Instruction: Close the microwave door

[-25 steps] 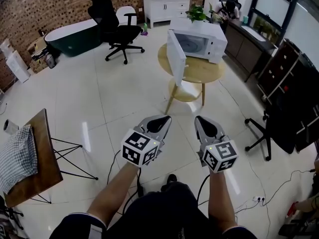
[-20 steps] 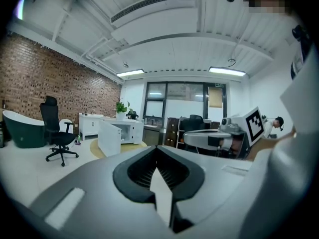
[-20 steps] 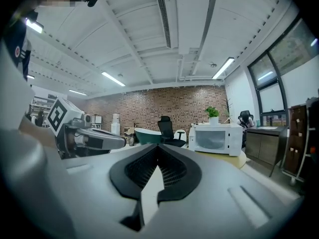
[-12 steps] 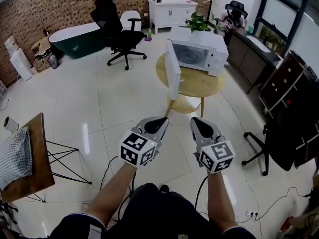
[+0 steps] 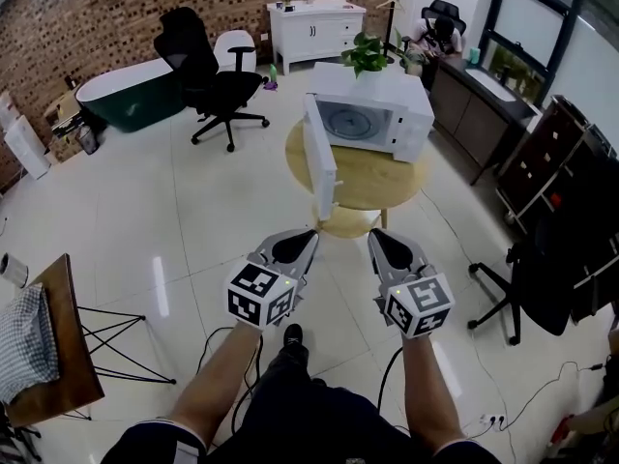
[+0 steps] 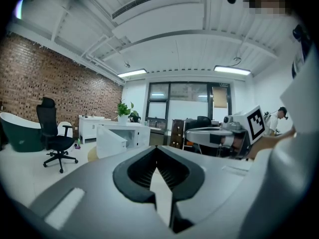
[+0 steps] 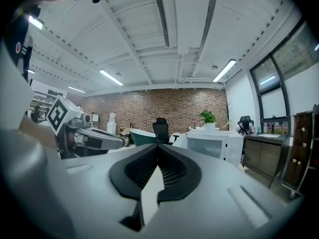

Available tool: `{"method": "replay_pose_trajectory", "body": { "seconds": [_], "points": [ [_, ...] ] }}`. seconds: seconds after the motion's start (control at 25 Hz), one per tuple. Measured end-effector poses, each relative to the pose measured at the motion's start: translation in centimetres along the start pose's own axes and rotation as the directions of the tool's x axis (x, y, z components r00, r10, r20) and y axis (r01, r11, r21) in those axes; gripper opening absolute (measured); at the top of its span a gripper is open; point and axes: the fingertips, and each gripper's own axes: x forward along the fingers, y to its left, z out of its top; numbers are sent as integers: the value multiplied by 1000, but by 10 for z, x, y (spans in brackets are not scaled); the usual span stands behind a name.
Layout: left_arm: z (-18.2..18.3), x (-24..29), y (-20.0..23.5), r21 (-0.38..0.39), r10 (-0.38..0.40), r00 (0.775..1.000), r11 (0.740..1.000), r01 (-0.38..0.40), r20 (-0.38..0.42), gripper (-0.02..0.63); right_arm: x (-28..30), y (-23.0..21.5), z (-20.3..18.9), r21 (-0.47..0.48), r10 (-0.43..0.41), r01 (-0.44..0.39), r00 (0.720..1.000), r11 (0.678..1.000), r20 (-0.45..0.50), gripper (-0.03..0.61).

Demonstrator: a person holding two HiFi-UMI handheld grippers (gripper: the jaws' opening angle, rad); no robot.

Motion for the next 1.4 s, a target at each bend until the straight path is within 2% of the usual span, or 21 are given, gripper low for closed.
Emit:
{"method": "replay_pose_trajectory", "body": {
  "seconds": [0.32,0.64,1.08,1.4],
  "points": [
    [9,50,59,-10,-31,1000,999,31,-1,12,69,-32,1,2,-27,27,1000,1000,-14,2],
    [6,90,111,-18,-76,996,997,75,-38,12,128,-53,-3,18,-65,66,997,998,-34,11],
    [1,124,154,-34,-120,991,992,118,-63,11,193,-62,-13,23,-103,105,992,994,-77,192],
    [1,136,167,-47,-85,994,996,82,-67,11,224,-67,-35,6,-62,64,987,998,-150,198]
  ]
}}
